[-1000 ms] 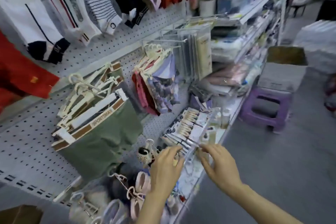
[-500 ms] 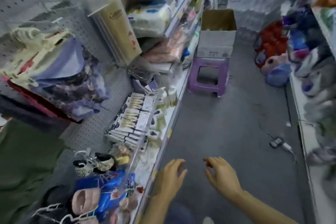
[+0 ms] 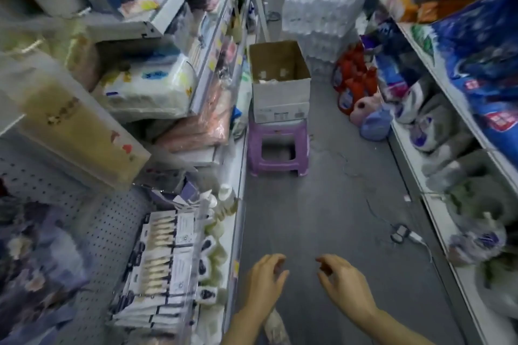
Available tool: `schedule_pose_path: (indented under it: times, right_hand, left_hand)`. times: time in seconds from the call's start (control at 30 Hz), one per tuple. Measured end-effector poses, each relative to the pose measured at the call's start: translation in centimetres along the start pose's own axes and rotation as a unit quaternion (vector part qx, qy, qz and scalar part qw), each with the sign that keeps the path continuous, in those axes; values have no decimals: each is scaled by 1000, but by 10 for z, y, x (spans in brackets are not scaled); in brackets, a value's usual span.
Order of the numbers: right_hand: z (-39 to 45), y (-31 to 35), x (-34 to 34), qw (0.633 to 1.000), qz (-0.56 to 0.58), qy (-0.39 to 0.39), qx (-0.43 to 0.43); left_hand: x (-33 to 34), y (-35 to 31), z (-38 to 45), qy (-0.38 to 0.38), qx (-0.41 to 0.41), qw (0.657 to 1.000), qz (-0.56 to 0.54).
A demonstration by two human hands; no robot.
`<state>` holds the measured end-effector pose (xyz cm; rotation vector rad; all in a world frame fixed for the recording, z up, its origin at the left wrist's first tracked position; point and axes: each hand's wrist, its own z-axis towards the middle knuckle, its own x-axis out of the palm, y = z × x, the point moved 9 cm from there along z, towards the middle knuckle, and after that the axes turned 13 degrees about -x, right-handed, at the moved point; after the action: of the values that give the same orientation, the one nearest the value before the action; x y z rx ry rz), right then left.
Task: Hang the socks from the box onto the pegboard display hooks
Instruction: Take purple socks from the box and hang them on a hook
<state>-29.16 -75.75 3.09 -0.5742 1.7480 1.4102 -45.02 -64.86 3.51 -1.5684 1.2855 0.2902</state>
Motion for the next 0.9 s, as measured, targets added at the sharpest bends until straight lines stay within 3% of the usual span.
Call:
schedule_pose_path:
  times: [0.37, 0.6, 0.9]
  right_hand:
    - [196, -25, -55, 994, 22, -98, 43]
    - [327, -67, -112, 993, 9, -114, -1]
    - [491, -89, -184, 990, -18, -127, -56]
  left_hand:
    - [-68, -91, 200, -22, 57, 998, 16]
    - [-85, -172, 321, -40, 58, 997, 23]
    - [-140, -252, 465, -109, 34, 992, -47]
